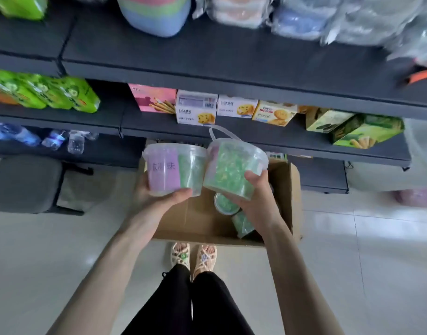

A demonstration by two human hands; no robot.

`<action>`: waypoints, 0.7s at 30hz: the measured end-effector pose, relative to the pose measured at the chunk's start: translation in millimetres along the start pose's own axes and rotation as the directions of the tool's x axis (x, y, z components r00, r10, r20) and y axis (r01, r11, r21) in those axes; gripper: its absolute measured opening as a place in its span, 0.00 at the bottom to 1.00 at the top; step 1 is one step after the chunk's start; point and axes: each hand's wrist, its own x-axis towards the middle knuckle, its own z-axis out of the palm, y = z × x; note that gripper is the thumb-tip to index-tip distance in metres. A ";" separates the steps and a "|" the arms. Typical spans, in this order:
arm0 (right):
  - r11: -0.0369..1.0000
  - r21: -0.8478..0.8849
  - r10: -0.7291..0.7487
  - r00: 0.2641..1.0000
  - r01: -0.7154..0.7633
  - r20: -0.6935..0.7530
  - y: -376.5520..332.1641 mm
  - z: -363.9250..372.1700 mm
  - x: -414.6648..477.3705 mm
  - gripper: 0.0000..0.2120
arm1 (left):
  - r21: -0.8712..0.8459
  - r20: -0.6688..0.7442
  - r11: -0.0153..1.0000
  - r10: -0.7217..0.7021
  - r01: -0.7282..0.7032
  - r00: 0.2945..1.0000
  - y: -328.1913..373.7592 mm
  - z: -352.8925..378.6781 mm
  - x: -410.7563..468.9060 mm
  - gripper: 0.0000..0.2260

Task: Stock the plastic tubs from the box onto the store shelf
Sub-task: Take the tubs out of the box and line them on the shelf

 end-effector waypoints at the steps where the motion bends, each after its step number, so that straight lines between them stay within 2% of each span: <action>1: 0.999 -0.002 -0.052 0.998 0.053 0.039 -19.4 13.2 -8.7 0.34 | -0.024 0.006 0.998 0.061 -0.061 0.998 19.0 -4.2 -7.5 0.39; 3: 0.990 0.007 -0.144 0.983 0.144 0.118 -56.1 38.6 -20.5 0.40 | -0.067 0.012 0.983 0.170 -0.169 0.985 56.7 -11.2 -20.0 0.34; 8: 0.955 -0.020 -0.288 0.945 0.294 0.154 -144.4 104.8 -27.1 0.40 | -0.239 -0.038 0.892 0.385 -0.383 0.922 147.7 -31.6 -32.6 0.26; 10: 0.936 -0.039 -0.339 0.925 0.350 0.172 -174.4 132.3 -26.8 0.38 | -0.259 -0.058 0.853 0.455 -0.454 0.888 186.6 -43.4 -34.0 0.25; 13: 0.899 -0.002 -0.423 0.869 0.438 0.256 -210.6 176.5 -23.1 0.43 | -0.245 -0.119 0.788 0.553 -0.564 0.824 236.8 -65.2 -31.6 0.27; 15: 0.861 0.020 -0.495 0.827 0.508 0.266 -230.8 206.4 -20.4 0.41 | -0.219 -0.122 0.747 0.617 -0.628 0.777 267.9 -82.5 -25.0 0.28; 17: 0.826 0.020 -0.551 0.801 0.563 0.235 -248.0 234.7 -15.9 0.37 | -0.187 -0.147 0.711 0.662 -0.677 0.735 296.1 -101.3 -12.9 0.34; 19: 0.794 0.035 -0.601 0.775 0.607 0.195 -262.1 259.6 -8.8 0.34 | -0.168 -0.164 0.695 0.679 -0.699 0.715 321.5 -118.8 0.4 0.45; 21: 0.729 -0.014 -0.674 0.722 0.684 0.156 -275.3 280.5 -1.0 0.32 | -0.134 -0.141 0.681 0.706 -0.720 0.694 344.3 -132.7 15.2 0.47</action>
